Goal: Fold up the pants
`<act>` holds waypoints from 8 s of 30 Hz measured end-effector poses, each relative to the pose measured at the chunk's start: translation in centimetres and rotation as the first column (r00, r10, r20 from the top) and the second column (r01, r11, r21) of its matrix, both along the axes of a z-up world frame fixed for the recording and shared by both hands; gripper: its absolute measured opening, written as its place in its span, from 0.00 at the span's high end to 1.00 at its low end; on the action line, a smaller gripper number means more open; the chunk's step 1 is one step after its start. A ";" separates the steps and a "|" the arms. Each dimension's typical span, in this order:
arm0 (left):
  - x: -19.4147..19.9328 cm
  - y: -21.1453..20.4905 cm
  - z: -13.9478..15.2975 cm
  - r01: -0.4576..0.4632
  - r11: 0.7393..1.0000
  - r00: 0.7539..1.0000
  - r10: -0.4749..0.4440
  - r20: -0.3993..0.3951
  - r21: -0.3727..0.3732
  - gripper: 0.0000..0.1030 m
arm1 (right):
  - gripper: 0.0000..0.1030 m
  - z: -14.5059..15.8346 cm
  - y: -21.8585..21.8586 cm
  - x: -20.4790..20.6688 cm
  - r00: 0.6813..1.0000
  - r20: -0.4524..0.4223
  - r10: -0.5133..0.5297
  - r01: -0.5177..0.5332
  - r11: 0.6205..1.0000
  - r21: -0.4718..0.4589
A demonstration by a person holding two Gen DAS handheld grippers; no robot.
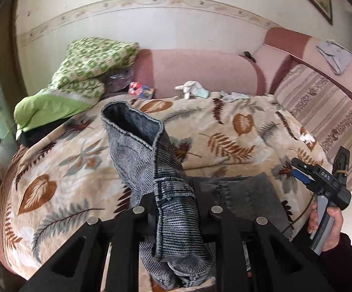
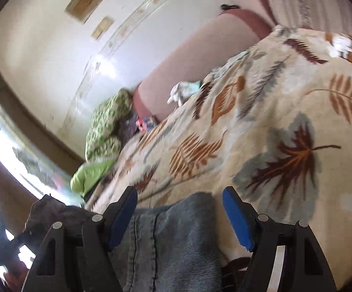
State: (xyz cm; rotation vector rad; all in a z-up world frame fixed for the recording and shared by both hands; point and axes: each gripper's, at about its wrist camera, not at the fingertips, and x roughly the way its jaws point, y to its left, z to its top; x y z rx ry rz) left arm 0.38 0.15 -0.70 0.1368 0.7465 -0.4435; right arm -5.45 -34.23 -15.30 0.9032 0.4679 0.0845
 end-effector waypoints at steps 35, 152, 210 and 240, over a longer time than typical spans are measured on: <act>2.2 -2.4 -14.2 0.076 0.992 0.962 -0.045 -0.271 0.105 0.77 | 0.22 -3.9 5.9 6.6 0.855 -0.113 0.506 -0.467 0.847 0.255; -0.9 -3.7 -15.8 0.089 0.995 0.942 -0.068 -0.327 0.050 0.14 | 0.47 0.9 6.1 -1.5 0.953 -0.194 0.233 -0.274 0.934 -0.228; -1.9 -5.3 -15.7 -0.057 0.973 0.974 0.104 -0.202 0.223 0.00 | 0.26 -1.4 5.8 -2.6 0.941 -0.005 0.339 -0.337 0.936 -0.104; -0.7 0.8 -8.3 -0.294 0.918 0.955 0.273 0.113 0.267 0.00 | 0.17 0.7 4.0 -5.0 0.976 0.105 0.189 -0.170 0.971 -0.168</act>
